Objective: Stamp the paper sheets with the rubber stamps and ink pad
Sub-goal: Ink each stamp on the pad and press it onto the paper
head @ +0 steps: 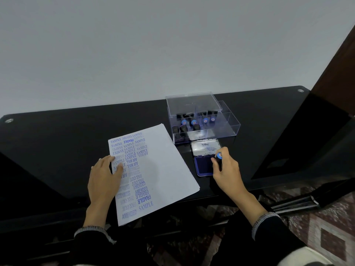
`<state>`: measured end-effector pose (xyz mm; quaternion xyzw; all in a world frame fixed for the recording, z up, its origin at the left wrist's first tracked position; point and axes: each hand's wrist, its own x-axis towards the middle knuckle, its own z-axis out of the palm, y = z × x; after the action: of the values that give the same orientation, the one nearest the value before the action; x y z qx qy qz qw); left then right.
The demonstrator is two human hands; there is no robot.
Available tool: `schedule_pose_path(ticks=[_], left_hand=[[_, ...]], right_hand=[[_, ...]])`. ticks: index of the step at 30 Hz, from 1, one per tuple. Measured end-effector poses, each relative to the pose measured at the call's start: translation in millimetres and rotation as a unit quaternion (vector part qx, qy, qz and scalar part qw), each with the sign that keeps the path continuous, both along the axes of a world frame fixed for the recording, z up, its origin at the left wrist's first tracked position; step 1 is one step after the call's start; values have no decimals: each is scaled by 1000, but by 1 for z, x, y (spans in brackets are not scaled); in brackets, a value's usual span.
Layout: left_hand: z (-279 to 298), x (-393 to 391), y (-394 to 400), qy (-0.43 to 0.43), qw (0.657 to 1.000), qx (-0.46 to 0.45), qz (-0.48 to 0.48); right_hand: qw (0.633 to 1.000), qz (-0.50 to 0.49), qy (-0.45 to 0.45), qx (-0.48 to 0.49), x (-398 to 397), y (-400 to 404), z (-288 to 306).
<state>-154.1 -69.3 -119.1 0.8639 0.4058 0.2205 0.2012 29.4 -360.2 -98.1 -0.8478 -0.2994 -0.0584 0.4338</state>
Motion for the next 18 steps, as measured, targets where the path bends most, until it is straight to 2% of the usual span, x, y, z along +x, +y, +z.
schedule_pose_path(ticks=[6, 11, 16, 18], left_hand=[[-1, 0, 1, 1, 1000, 4, -3], [-2, 0, 1, -2, 1000, 3, -3], [-2, 0, 0, -2, 1000, 4, -6], [-1, -1, 0, -4, 1000, 4, -5]], right_hand=[[996, -11, -69, -47, -6, 3, -6], [1000, -12, -4, -4, -2, 3, -1], [998, -2, -53, -38, -5, 2, -5], [998, -6, -46, -30, -4, 2, -6]])
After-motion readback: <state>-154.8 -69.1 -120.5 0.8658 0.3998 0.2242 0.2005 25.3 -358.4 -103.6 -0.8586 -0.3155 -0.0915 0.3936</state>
